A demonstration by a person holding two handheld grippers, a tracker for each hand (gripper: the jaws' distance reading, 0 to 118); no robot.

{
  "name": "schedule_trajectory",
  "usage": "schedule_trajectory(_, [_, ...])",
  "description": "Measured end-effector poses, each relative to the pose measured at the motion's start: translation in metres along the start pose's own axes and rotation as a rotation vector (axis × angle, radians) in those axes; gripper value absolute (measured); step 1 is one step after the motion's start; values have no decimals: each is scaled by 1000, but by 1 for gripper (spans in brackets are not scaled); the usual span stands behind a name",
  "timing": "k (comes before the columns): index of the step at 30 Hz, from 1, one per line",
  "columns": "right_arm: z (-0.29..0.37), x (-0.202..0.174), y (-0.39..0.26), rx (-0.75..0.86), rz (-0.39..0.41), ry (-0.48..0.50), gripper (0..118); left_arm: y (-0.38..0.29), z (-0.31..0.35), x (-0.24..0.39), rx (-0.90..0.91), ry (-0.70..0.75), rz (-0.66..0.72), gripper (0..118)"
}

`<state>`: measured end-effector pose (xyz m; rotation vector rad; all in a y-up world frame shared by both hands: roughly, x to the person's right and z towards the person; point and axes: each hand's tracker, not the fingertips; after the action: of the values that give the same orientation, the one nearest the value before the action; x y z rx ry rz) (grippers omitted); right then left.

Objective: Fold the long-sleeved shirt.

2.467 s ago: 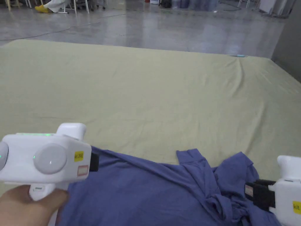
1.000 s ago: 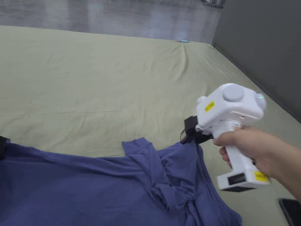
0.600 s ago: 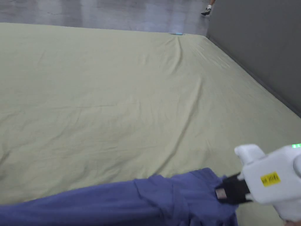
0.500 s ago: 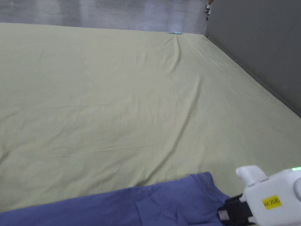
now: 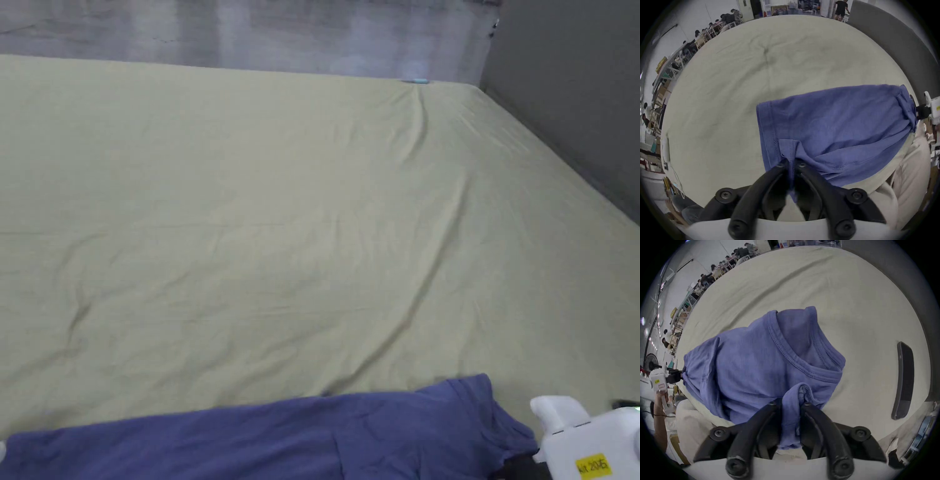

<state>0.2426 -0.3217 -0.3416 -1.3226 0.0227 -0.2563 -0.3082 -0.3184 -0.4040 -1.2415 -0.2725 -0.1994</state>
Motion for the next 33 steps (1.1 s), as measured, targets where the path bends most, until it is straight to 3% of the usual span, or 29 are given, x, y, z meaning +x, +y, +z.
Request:
schedule_trajectory(1, [8, -1, 1, -3, 0, -16, 42, 2, 11, -1, 22, -14, 24, 50])
schedule_trajectory(2, [21, -3, 0, 18, -12, -32, 66, 2, 25, -2, 71, -41, 63, 87])
schedule_trajectory(3, [33, -6, -2, 49, -12, -43, 94, 3, 37, -2, 102, -68, 93, 114])
schedule_trajectory(4, [48, -12, -5, 110, -15, -38, 100, 2, 52, -2, 157, -117, 128, 118])
schedule_trajectory(7, [90, -29, -14, 232, -15, 55, 100, -3, 83, 6, 269, -182, 198, 118])
schedule_trajectory(9, [102, -41, -19, 252, -36, 114, 100, -7, 89, 14, 247, -180, 181, 117])
schedule_trajectory(11, [105, -57, -30, 261, 2, 132, 97, -14, 84, 27, 224, -139, 126, 112])
schedule_trajectory(12, [104, -64, -34, 275, 60, 125, 79, -18, 83, 32, 234, -121, 100, 77])
schedule_trajectory(13, [102, -74, -38, 281, 132, 96, 44, -21, 77, 36, 217, -112, 83, 25])
schedule_trajectory(14, [96, -81, -42, 278, 163, 61, 0, -24, 72, 35, 218, -115, 101, 0])
schedule_trajectory(16, [98, -91, -50, 275, 156, 83, 0, -27, 64, 21, 175, -259, 181, 0])
schedule_trajectory(19, [103, -98, -56, 292, 133, 243, 0, -29, 59, -21, 233, -457, 397, 0])
schedule_trajectory(20, [106, -100, -57, 288, 137, 268, 0, -28, 54, -39, 250, -526, 452, 6])
schedule_trajectory(22, [107, -101, -57, 290, 156, 278, 0, -24, 40, -67, 217, -596, 541, 95])
schedule_trajectory(23, [108, -104, -57, 293, 168, 280, 0, -25, 32, -73, 181, -609, 567, 118])
schedule_trajectory(24, [109, -106, -58, 296, 185, 282, 0, -28, 24, -83, 222, -614, 596, 117])
schedule_trajectory(27, [103, -108, -54, 280, 209, 317, 0, -27, -8, -93, 96, -703, 596, 117])
schedule_trajectory(30, [91, -109, -49, 257, 176, 396, 0, -30, -44, -85, 17, -760, 641, 118])
schedule_trajectory(33, [86, -115, -47, 250, 156, 419, 0, -18, -43, -70, 84, -791, 561, 118])
